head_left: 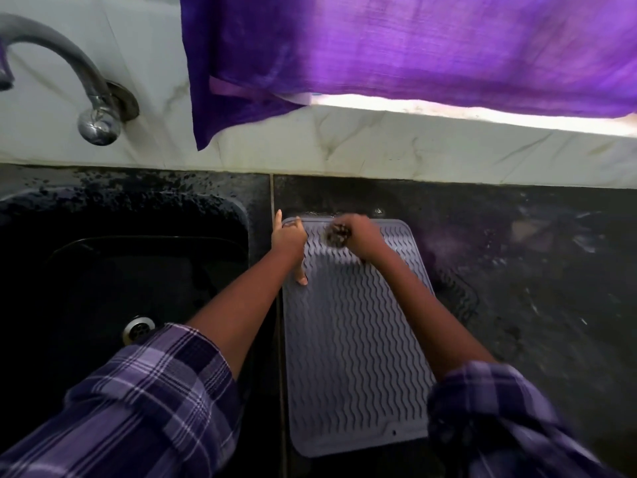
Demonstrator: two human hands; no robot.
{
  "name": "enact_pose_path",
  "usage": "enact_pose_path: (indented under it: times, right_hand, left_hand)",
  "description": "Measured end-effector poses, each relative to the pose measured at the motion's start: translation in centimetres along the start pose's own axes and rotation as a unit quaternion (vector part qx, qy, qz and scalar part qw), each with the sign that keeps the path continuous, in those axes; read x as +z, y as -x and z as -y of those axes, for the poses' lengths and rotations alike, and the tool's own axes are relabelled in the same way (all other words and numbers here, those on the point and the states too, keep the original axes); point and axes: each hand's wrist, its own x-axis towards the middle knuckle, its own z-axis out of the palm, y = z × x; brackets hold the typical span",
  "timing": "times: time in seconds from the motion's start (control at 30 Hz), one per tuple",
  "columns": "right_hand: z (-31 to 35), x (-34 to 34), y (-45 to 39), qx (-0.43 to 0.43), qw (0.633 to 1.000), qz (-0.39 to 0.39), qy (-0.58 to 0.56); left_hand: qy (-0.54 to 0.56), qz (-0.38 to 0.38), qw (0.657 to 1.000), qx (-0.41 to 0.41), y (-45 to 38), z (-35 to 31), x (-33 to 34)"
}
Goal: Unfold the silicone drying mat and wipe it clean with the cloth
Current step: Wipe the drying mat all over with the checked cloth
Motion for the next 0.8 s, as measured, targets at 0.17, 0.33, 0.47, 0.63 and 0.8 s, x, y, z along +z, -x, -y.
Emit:
enact_pose_path:
  times: [0.17,0.33,0.47,0.63,0.8]
  right_hand:
    - [-0.2,4.4,1.8,0.005,0.998,-0.025,0.057]
    - [-2.0,6.0,10.3,-0.037,0.999,0.018,0.035]
    - [-0.3,2.6,7.5,-0.005,0.996,0.088,0.003]
    - [1.1,2.9,4.4,0.007,0.998,-0.048,0.049]
    - [0.4,5.2,6.8,-0.005,0.996,-0.039,0.076]
  left_hand:
    - [0.006,-0.016,1.000,-0.016,-0.2,0.1,0.3]
    - [0.018,-0.035,0.999,-0.016,-0.6,0.7,1.0]
    - [-0.039,-0.106,0.994,-0.003,1.2,-0.3,1.4]
    - [0.063,-0.158,0.985,0.023,5.1,-3.4,3.5]
    - [0.075,-0.078,0.994,-0.031,8.6,-5.6,6.7]
